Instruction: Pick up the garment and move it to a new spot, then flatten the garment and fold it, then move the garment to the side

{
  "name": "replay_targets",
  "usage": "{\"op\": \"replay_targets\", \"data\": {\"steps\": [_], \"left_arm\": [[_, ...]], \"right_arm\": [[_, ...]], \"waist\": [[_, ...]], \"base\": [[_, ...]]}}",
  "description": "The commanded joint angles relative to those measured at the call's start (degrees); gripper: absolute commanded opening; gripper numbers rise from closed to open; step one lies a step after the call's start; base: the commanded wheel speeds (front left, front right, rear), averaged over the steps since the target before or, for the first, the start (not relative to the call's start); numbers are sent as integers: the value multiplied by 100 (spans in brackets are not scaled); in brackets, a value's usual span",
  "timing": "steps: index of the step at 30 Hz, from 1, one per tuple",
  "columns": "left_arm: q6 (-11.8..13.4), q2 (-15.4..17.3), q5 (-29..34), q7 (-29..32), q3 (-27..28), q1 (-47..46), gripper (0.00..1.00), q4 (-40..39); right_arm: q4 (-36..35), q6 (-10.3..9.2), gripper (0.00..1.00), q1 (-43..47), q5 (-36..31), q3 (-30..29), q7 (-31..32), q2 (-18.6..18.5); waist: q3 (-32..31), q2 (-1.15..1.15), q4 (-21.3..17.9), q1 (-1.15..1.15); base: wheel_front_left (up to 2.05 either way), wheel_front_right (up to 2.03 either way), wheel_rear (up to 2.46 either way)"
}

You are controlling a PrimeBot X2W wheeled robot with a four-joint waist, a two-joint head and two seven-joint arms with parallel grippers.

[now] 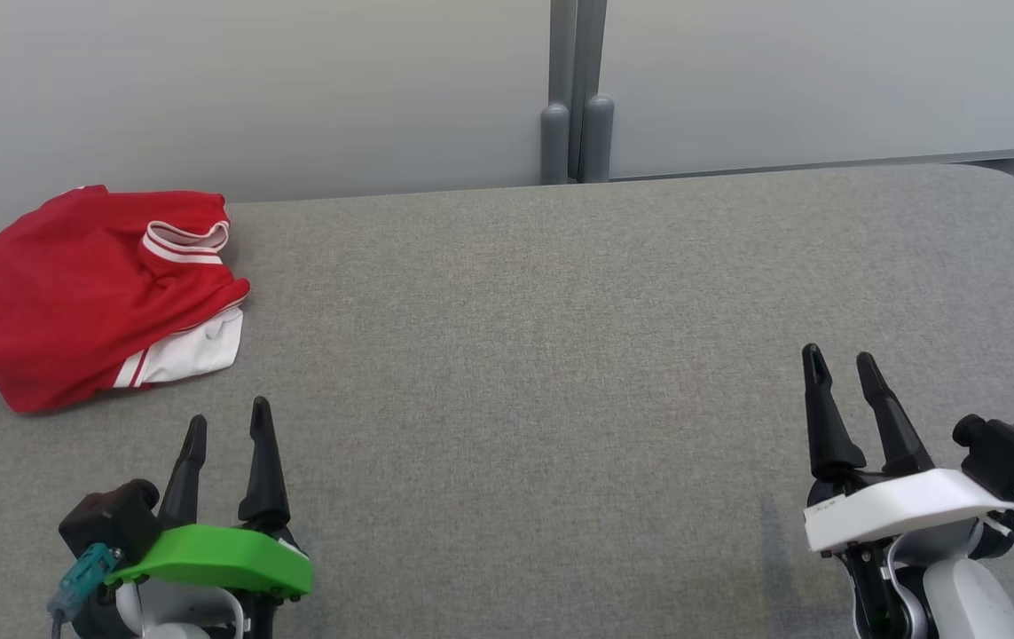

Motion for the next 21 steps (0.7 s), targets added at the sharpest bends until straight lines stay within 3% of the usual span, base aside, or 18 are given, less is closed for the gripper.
{"op": "replay_targets", "data": {"steps": [1,21], "left_arm": [[42,64,212,-71,-50,34,100,-95],[95,66,1052,-353,-205,238,100,-31]], "right_arm": [[-113,14,100,32,-228,11,-71,-34],[-256,16,100,236,-1320,18,-314,-44]], "waist": [[-6,34,2,0],[-87,43,12,0]], "base": [[0,0,0],[0,0,0]]}}
